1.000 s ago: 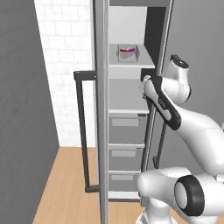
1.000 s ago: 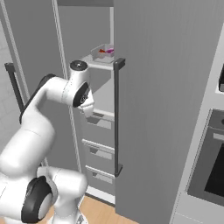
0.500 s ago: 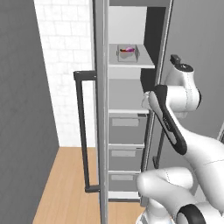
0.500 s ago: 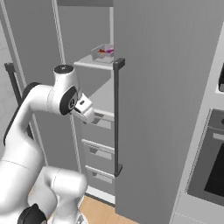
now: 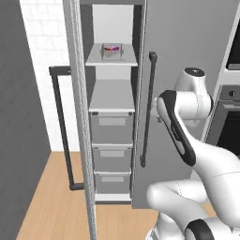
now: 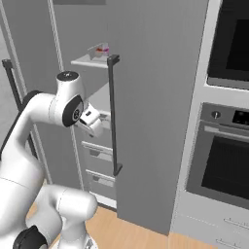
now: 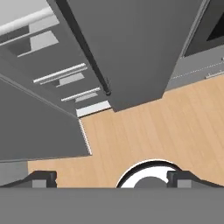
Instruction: Take the meat container that has the chicken drumstick and place it on the second highest rack of the freezer. Then take the vegetable container that has the onion and tomato and place it on the highest rack of the freezer.
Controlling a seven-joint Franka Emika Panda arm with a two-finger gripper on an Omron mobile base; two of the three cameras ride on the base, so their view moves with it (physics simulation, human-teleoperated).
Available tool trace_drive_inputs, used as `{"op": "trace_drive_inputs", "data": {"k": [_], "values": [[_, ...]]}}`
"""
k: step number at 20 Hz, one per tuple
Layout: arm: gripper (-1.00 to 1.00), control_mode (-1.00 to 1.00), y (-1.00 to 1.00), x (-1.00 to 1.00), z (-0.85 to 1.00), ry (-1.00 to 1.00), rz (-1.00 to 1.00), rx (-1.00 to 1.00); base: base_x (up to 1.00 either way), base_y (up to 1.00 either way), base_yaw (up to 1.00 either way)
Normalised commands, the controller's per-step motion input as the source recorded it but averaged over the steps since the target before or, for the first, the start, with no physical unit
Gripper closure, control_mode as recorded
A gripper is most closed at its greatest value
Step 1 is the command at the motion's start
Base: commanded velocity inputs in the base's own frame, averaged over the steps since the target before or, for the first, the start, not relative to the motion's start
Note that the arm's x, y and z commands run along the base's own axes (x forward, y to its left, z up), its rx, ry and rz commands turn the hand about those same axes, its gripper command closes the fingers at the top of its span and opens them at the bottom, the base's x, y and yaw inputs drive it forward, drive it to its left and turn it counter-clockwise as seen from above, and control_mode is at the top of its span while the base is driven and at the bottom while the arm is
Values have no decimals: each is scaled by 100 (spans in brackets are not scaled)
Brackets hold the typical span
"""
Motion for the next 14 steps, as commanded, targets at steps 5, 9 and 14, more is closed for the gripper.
{"op": "trace_drive_inputs", "data": {"k": [5, 9, 14], "values": [[-100, 100, 0, 0, 0, 0, 0, 0, -5, -59, -51], [-100, 100, 0, 0, 0, 0, 0, 0, 9, -23, -70], [-100, 100, 0, 0, 0, 0, 0, 0, 2, -19, -68]]}}
